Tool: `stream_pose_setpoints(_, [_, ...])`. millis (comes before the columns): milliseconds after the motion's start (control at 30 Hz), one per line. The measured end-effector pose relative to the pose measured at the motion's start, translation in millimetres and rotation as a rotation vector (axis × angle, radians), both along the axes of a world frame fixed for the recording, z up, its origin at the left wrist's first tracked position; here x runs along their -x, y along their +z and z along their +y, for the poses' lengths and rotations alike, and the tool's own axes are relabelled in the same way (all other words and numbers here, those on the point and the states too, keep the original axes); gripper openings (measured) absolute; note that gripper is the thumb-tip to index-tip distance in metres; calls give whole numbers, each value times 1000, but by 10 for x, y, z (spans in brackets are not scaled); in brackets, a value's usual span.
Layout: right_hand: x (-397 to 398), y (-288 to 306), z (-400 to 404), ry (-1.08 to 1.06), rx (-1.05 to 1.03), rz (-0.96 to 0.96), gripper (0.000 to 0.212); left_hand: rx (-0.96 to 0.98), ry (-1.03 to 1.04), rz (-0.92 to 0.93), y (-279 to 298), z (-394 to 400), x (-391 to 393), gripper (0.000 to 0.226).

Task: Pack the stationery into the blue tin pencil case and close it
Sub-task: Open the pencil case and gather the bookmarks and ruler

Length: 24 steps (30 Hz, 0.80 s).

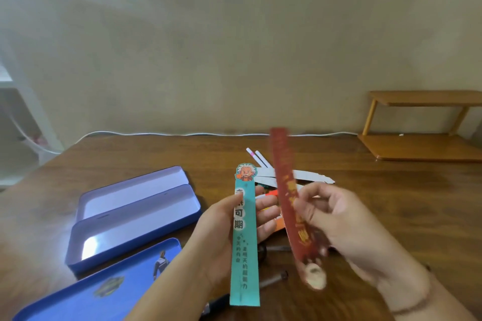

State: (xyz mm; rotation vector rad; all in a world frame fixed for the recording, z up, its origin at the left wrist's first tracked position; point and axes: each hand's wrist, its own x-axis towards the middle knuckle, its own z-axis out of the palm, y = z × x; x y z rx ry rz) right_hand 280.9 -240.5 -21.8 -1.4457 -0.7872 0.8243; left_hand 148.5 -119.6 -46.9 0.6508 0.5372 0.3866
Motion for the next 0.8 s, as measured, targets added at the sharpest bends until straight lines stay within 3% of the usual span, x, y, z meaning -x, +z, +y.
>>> stream_pose_setpoints(67, [41, -96, 37, 39, 111, -290, 7, -10, -73, 19, 11, -8, 26, 36])
stream_pose_setpoints(200, [-177, -83, -25, -175, -49, -1319, 15, -45, -303, 3, 24, 10, 126, 37])
stream_pose_setpoints(267, [-166, -53, -29, -151, -75, -1494, 18, -5, -395, -2, 32, -40, 145, 34])
stream_pose_setpoints(367, [113, -194, 90, -142, 46, -1617, 14, -35, -387, 82, -11, -140, -47, 30])
stream_pose_setpoints(467, [225, -286, 214, -285, 203, -1599, 10, -127, -304, 76, -146, -139, -63, 36])
stream_pose_setpoints(533, [160, -277, 261, -353, 256, -1582, 17, -55, -338, 113, -45, -155, -94, 35])
stream_pose_setpoints(567, [117, -265, 266, -395, 248, -1592, 18, -38, -398, 28, -38, -152, -35, 33])
stream_pose_setpoints(600, [79, -239, 256, -440, 214, -1598, 16, -27, -455, -77, -58, -144, 20, 39])
stream_pose_setpoints(667, [1, -168, 173, -561, 71, -1578, 17, -92, -466, -112, -101, -116, 30, 55])
stream_pose_setpoints(733, [-80, -57, 25, -720, -180, -1484, 17, -118, -361, -117, -76, -96, 11, 63])
stream_pose_setpoints(800, [-149, 1, -113, -792, -398, -1260, 11, -146, -179, -142, -71, -49, 0, 67])
